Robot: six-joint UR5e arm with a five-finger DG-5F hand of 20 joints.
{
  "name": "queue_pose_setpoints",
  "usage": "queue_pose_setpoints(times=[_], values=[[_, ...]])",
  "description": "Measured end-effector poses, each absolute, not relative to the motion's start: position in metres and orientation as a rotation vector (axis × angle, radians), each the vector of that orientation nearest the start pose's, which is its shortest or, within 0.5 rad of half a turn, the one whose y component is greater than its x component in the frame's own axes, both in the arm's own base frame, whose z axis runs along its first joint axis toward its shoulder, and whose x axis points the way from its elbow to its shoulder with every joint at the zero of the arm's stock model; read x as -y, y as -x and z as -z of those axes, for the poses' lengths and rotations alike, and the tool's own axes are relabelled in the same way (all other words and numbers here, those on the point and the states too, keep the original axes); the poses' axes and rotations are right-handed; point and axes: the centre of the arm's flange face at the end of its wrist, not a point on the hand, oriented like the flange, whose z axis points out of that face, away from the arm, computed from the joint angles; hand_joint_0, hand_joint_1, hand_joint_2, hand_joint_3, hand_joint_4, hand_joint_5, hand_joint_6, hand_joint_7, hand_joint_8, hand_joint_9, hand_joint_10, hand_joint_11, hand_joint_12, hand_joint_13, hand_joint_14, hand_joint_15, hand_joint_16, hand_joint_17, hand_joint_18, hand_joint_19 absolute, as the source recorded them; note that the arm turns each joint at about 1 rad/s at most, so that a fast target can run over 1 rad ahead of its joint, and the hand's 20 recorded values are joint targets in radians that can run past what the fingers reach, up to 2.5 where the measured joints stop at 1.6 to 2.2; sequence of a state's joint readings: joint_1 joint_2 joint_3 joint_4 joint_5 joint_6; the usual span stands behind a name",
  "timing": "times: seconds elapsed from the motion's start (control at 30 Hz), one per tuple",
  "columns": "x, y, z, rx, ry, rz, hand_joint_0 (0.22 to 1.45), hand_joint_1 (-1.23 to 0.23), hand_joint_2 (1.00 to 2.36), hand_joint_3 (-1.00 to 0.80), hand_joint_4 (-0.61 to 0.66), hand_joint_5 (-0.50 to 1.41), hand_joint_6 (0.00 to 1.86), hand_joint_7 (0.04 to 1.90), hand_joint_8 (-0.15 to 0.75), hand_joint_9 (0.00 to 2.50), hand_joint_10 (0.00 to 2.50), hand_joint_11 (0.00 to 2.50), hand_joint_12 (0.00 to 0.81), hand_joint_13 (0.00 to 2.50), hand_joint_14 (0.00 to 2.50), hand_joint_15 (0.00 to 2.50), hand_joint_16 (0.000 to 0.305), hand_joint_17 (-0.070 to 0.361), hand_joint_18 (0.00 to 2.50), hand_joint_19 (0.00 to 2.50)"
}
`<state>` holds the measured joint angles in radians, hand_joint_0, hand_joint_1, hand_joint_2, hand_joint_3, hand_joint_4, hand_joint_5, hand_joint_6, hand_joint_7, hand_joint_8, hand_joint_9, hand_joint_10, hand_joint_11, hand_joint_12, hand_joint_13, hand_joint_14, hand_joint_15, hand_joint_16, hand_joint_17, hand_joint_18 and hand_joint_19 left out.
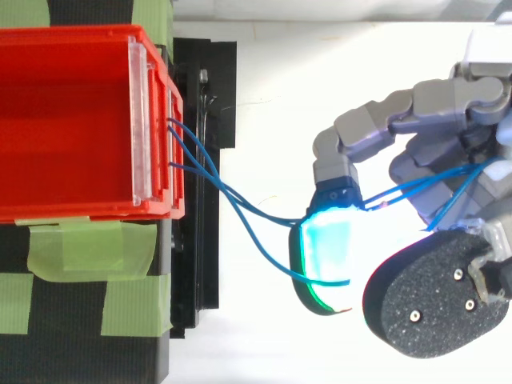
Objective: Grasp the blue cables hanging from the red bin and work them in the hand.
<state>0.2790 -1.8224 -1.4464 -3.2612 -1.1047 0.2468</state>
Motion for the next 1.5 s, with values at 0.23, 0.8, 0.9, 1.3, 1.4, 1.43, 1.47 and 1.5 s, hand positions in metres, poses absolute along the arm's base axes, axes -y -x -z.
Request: queue_pose_setpoints(times=[0.23, 0.8, 0.9, 1.3, 1.4, 1.43, 1.47, 1.5], values=[[0.0178, -0.5843, -0.406, -1.127, -1.557, -1.044, 0.87, -0.71, 1.01, -0.86, 0.2, 0.36, 0.6, 1.25, 0.511, 0.78, 2.5, 2.5, 0.522, 0.83, 2.5, 1.89, 0.06, 0.134, 1.2, 1.37], [0.0192, -0.5842, -0.4061, -1.154, -1.521, -1.004, 0.86, -0.71, 1.02, -0.13, 0.15, 0.36, 0.62, 1.24, 0.511, 0.78, 2.5, 2.5, 0.522, 0.83, 2.5, 1.89, 0.06, 0.134, 1.2, 1.37], [0.0194, -0.5843, -0.4061, -1.155, -1.52, -1.004, 0.86, -0.71, 1.02, -0.07, 0.17, 0.37, 0.62, 1.23, 0.511, 0.78, 2.5, 2.5, 0.522, 0.83, 2.5, 1.89, 0.06, 0.134, 1.2, 1.37], [0.0221, -0.5842, -0.4061, -1.153, -1.521, -1.002, 0.86, -0.71, 1.01, -0.06, 0.18, 0.38, 0.6, 1.24, 0.511, 0.78, 2.5, 2.5, 0.522, 0.83, 2.5, 1.89, 0.06, 0.134, 1.2, 1.37], [0.0221, -0.5842, -0.4061, -1.153, -1.52, -1.001, 0.87, -0.71, 1.01, -0.07, 0.18, 0.38, 0.6, 1.24, 0.511, 0.78, 2.5, 2.5, 0.522, 0.83, 2.5, 1.89, 0.06, 0.134, 1.2, 1.37], [0.0221, -0.5842, -0.4061, -1.154, -1.52, -1.0, 0.87, -0.71, 1.01, -0.06, 0.19, 0.38, 0.6, 1.24, 0.511, 0.78, 2.5, 2.5, 0.522, 0.83, 2.5, 1.89, 0.06, 0.134, 1.2, 1.37], [0.0222, -0.5842, -0.4061, -1.155, -1.518, -0.998, 0.87, -0.71, 1.01, -0.06, 0.18, 0.38, 0.6, 1.24, 0.511, 0.78, 2.5, 2.5, 0.522, 0.83, 2.5, 1.89, 0.06, 0.134, 1.2, 1.37], [0.0223, -0.5843, -0.4061, -1.156, -1.516, -0.997, 0.87, -0.71, 1.01, -0.06, 0.18, 0.38, 0.59, 1.25, 0.511, 0.78, 2.5, 2.5, 0.522, 0.83, 2.5, 1.89, 0.06, 0.134, 1.2, 1.37]])
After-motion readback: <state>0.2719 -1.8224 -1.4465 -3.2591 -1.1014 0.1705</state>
